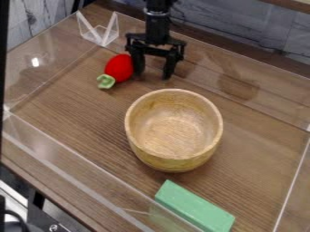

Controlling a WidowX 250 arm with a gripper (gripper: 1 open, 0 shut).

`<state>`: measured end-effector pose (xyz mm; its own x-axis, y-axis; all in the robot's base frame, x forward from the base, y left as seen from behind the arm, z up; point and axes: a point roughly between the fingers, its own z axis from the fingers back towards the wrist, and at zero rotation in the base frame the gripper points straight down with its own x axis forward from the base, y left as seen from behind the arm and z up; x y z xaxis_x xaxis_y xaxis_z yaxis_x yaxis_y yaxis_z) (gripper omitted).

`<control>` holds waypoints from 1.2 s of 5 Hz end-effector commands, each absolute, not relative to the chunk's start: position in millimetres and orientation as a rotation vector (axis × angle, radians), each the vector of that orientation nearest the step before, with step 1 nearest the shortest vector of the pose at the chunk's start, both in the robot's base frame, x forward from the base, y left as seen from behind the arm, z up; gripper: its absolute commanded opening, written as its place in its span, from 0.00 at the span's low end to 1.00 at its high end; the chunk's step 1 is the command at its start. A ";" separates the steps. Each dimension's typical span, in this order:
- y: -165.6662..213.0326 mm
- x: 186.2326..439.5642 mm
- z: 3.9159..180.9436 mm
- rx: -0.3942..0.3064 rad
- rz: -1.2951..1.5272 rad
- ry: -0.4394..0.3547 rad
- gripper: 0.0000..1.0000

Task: Move the red fruit to the left side of the table

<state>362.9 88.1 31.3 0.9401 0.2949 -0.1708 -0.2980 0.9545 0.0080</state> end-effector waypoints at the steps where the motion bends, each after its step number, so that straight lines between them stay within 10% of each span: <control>1: 103.3 374.9 48.3 -0.002 0.361 0.108 1.00; 3: 139.6 374.9 38.9 0.014 0.422 0.119 1.00; 4: 143.5 372.8 46.8 0.020 0.453 0.128 0.00; 6: 129.6 368.0 63.1 0.028 0.444 0.112 0.00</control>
